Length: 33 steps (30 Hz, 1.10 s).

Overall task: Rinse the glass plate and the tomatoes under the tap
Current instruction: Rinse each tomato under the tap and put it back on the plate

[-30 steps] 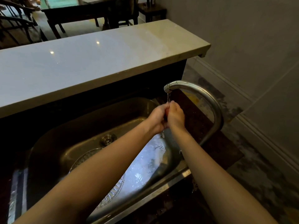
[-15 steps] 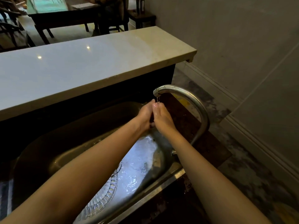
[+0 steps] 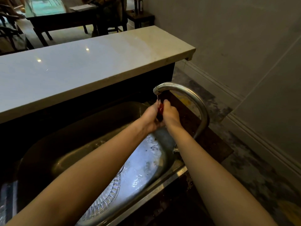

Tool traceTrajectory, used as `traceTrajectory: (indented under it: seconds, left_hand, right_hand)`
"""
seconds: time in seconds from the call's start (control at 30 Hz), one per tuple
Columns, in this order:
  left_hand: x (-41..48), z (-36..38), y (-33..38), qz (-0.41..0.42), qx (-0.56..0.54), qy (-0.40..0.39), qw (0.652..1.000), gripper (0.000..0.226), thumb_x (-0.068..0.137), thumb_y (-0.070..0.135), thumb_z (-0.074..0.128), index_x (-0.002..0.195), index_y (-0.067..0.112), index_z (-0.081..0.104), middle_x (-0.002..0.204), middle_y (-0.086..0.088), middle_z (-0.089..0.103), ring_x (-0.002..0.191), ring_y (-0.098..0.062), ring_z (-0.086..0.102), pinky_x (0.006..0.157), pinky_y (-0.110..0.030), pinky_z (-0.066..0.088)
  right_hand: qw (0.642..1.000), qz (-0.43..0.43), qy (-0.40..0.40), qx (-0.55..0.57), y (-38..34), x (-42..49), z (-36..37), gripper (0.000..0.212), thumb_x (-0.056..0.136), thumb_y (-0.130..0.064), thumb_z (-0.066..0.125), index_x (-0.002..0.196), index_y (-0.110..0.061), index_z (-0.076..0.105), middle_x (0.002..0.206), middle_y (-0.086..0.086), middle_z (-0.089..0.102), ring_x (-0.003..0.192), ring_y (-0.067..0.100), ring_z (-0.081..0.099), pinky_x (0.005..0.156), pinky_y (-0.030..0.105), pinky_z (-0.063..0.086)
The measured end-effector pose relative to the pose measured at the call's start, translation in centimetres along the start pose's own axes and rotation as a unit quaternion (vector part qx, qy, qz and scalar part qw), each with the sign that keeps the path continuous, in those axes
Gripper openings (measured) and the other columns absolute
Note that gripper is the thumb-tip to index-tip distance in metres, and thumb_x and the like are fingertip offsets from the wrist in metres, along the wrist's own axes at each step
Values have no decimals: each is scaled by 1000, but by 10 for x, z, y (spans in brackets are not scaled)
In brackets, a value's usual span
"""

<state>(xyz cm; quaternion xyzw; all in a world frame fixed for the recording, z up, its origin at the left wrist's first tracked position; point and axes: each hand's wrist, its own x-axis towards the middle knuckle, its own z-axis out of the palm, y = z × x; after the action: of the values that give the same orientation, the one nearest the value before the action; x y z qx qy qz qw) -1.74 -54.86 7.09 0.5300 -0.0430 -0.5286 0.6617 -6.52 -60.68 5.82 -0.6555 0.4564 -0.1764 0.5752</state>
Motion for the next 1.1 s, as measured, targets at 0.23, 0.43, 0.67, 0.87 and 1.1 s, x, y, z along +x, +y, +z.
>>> traceTrajectory:
  seconds: [0.23, 0.43, 0.67, 0.87, 1.1]
  left_hand:
    - [3, -11, -3, 20, -30, 35, 999, 38, 99, 39, 34, 110, 9, 53, 80, -7, 56, 61, -15, 53, 39, -19, 42]
    - [4, -21, 6, -9, -62, 0, 998, 31, 97, 43, 37, 101, 15, 49, 80, -9, 49, 57, -14, 47, 34, -13, 39]
    - [7, -22, 2, 0, 28, -48, 998, 32, 95, 37, 42, 83, 9, 50, 68, -6, 52, 33, -6, 43, 26, -11, 23]
    - [9, -17, -2, 17, 29, -31, 999, 33, 99, 38, 33, 100, 13, 55, 84, -11, 58, 54, -12, 54, 32, -13, 39]
    - [13, -24, -6, 28, 15, -61, 998, 9, 93, 24, 52, 91, 16, 48, 86, -8, 51, 47, -9, 49, 31, -12, 32]
  right_hand:
    - [993, -94, -70, -10, 5, -18, 5, 38, 99, -36, 29, 129, -21, 48, 121, 0, 47, 82, 1, 51, 44, 2, 42]
    - [991, -66, -8, -118, 30, -34, -16, 32, 99, -28, 33, 124, -24, 52, 101, -11, 57, 88, 9, 54, 72, 25, 45]
    - [915, -140, 50, -374, 68, -61, -11, 30, 92, -7, 42, 119, -8, 54, 125, 10, 52, 116, 25, 42, 95, 38, 42]
    - [938, -78, 98, -323, 79, -73, -5, 36, 91, 1, 41, 126, -4, 45, 136, 16, 42, 124, 30, 43, 97, 35, 43]
    - [971, -70, 104, -206, 85, -76, -5, 32, 90, 8, 37, 113, -8, 52, 124, 15, 54, 111, 28, 56, 90, 37, 50]
